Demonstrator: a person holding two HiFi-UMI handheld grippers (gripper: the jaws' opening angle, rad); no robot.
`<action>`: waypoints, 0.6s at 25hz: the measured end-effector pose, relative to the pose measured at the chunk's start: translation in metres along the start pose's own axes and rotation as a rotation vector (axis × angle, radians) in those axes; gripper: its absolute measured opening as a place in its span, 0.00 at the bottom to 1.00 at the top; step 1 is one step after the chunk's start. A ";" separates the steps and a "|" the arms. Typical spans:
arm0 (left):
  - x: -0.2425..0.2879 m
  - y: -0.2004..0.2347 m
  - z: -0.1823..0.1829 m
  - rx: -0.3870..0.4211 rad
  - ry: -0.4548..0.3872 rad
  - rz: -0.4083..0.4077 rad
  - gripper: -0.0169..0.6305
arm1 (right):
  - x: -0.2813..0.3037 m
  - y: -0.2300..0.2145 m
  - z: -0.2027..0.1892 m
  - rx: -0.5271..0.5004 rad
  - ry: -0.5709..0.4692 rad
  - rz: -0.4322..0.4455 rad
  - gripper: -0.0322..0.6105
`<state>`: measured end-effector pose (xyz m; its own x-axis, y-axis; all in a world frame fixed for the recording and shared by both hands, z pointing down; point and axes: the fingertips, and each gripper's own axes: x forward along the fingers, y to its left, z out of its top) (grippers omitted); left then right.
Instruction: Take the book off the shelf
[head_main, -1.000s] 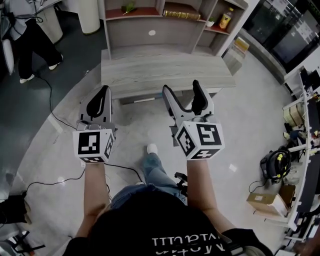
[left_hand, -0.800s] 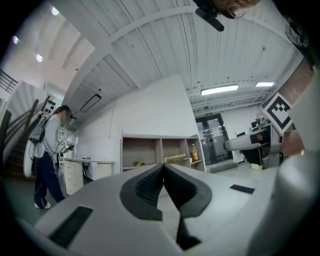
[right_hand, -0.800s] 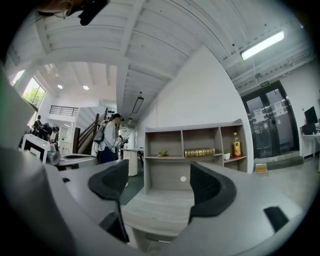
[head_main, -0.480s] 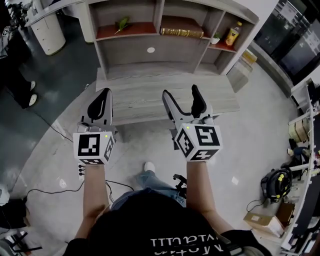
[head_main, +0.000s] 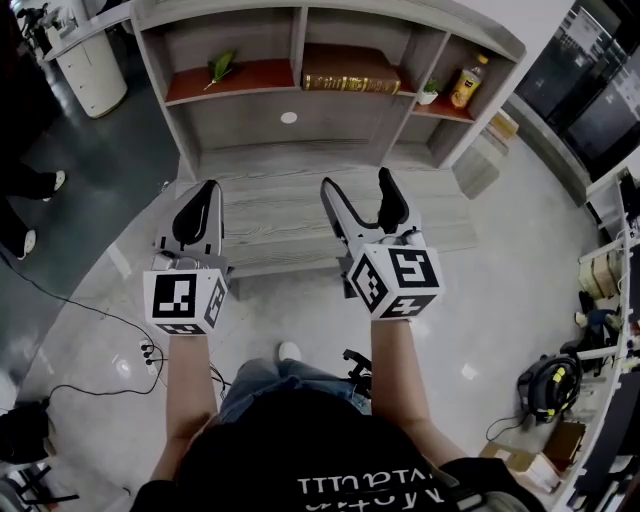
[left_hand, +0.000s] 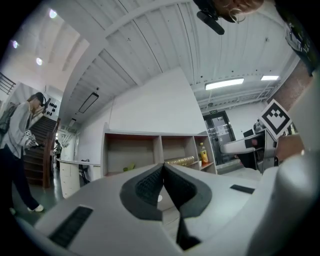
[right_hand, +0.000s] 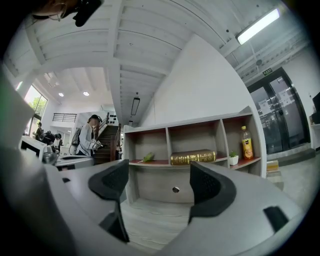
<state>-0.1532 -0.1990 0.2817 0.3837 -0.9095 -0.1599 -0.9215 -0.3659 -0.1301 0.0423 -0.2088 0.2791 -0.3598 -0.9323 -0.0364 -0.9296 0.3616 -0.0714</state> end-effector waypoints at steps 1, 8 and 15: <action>0.002 -0.001 -0.001 -0.004 0.000 0.002 0.04 | 0.001 -0.002 -0.001 -0.001 0.002 0.003 0.67; 0.019 -0.005 -0.004 -0.008 0.008 -0.011 0.04 | 0.010 -0.012 -0.006 -0.018 0.020 0.008 0.67; 0.050 0.000 -0.006 -0.004 0.009 -0.044 0.04 | 0.032 -0.035 -0.007 0.055 0.023 -0.029 0.67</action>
<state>-0.1339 -0.2458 0.2797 0.4230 -0.8943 -0.1456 -0.9042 -0.4061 -0.1326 0.0630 -0.2516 0.2873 -0.3350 -0.9422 -0.0108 -0.9341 0.3336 -0.1272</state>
